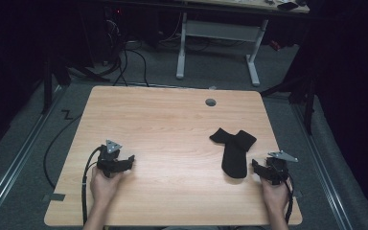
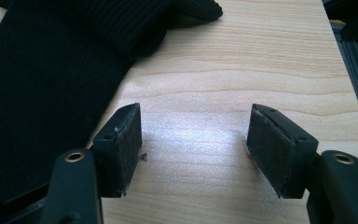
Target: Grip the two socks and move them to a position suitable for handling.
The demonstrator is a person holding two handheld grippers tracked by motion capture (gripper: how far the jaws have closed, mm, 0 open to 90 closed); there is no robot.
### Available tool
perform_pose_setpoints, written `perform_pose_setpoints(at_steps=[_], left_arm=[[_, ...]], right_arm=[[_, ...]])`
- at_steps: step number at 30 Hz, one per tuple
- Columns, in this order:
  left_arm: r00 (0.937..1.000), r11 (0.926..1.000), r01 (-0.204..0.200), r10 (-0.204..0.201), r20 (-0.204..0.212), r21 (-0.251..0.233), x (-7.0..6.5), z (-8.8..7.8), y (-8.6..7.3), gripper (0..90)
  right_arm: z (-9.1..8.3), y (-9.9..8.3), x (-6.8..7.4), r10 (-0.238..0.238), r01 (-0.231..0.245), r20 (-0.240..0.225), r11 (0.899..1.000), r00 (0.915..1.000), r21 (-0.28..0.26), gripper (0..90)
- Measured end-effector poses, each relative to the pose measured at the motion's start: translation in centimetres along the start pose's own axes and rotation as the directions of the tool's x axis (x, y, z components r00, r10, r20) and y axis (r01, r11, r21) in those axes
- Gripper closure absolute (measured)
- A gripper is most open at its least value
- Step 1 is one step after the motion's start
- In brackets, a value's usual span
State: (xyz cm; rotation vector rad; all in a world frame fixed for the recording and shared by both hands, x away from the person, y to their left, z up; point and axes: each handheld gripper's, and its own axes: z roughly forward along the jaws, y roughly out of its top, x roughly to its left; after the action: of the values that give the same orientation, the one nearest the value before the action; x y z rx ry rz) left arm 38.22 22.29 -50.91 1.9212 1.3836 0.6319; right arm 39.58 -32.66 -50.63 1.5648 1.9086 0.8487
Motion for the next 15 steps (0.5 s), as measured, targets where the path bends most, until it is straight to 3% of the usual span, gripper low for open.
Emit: perform_pose_setpoints(at_steps=[15], left_arm=[[0.9999,0.9999,0.01,-0.01,-0.012,0.001,0.06,-0.01,0.01,25.4]], right_arm=[[-0.03,-0.02,-0.03,-0.006,0.006,-0.005,1.0,1.0,-0.002,38.2]])
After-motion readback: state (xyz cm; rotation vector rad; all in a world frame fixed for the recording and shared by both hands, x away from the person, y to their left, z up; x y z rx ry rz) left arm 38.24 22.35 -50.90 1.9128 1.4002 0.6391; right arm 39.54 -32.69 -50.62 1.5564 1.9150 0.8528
